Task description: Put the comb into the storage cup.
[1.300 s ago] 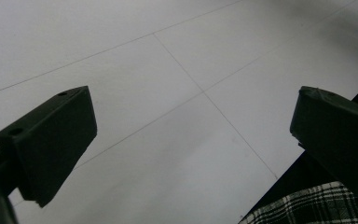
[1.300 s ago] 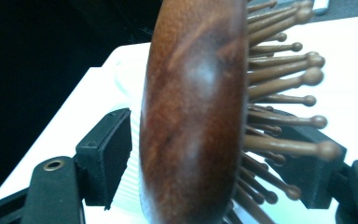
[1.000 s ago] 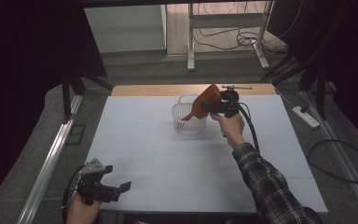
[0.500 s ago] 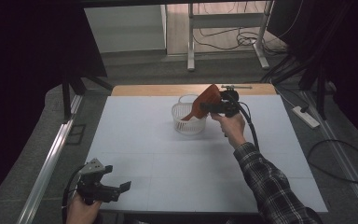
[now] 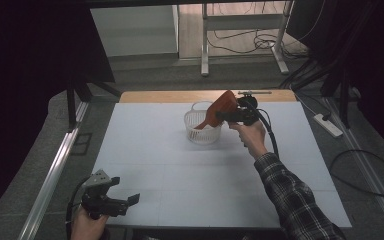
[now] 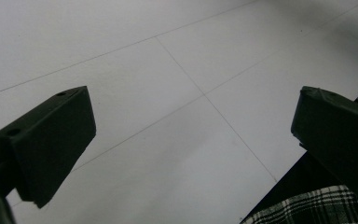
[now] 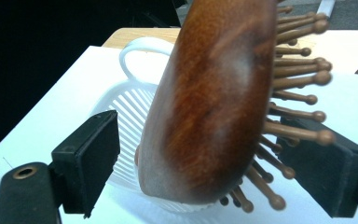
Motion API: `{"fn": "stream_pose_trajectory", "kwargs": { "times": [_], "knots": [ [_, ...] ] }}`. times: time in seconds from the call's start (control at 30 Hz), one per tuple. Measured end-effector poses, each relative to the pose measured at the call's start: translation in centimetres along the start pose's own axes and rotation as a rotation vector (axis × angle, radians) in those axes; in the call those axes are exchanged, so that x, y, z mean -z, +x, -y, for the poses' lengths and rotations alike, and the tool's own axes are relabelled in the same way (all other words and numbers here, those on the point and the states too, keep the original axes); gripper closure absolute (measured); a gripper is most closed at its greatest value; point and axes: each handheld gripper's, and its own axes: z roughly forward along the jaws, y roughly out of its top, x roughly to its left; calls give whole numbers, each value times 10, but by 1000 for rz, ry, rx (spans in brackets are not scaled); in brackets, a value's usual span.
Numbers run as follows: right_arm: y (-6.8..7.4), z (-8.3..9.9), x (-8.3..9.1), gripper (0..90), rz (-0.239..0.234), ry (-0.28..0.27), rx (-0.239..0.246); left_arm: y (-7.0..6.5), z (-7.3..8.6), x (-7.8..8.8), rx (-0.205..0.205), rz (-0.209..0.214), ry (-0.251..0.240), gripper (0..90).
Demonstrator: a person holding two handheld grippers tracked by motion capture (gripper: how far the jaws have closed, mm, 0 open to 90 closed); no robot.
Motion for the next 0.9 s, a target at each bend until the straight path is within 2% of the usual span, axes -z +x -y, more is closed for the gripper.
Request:
{"fn": "stream_pose_trajectory", "kwargs": {
  "times": [0.33,0.53,0.7,0.9],
  "knots": [
    [0,0,3,118,-9,18,24,0,0,2,-6,-23,-1,0],
    [1,0,5,83,4,36,64,0,0,1,-6,-19,6,0],
    [3,0,8,59,-9,52,71,0,0,1,-7,-16,7,0],
    [7,0,10,43,1,62,110,0,0,1,-8,-14,8,0]
  ]
}}
